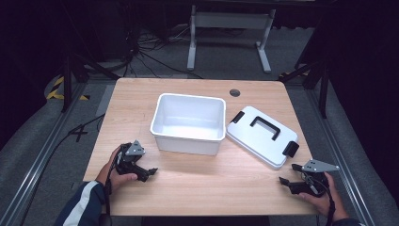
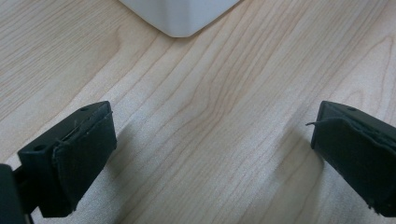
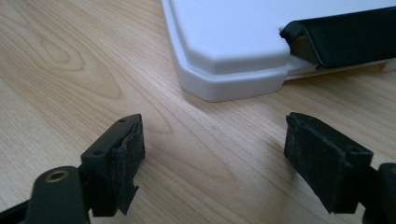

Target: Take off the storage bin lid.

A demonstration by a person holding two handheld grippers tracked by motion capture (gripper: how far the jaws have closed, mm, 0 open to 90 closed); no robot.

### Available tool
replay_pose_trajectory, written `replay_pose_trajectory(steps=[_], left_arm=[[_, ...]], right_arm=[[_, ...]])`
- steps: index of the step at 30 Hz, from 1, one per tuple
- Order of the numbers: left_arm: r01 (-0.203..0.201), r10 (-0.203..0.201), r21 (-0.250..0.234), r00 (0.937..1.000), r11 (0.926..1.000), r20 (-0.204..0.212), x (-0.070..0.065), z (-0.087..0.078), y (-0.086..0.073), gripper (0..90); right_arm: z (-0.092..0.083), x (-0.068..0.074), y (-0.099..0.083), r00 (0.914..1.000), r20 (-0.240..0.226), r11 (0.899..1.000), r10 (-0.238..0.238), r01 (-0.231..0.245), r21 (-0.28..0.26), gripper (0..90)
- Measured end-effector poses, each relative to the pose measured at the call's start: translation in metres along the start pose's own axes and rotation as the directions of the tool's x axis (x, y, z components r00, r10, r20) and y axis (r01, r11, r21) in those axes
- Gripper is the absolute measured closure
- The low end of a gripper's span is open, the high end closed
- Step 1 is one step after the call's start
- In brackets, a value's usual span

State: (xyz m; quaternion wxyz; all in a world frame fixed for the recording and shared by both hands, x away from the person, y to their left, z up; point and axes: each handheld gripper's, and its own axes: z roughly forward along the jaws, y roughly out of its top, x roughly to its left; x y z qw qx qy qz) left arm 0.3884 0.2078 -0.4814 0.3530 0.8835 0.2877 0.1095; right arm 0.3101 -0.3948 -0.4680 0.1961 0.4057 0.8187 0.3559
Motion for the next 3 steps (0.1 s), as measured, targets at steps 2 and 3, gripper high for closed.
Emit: replay_pose_trajectory(steps=[2, 3], left_arm=[[0.0, 0.0, 0.0, 1.0, 1.0, 0.0, 0.0, 0.0, 0.0, 0.5], [0.0, 0.0, 0.0, 1.0, 1.0, 0.0, 0.0, 0.0, 0.0, 0.5]], right_arm=[[0.0, 0.0, 0.0, 1.0, 0.0, 1.0, 0.0, 0.0, 0.0, 20.5], [0.0, 0.0, 0.0, 1.0, 0.0, 1.0, -0.001, 0.001, 0.0, 20.5]])
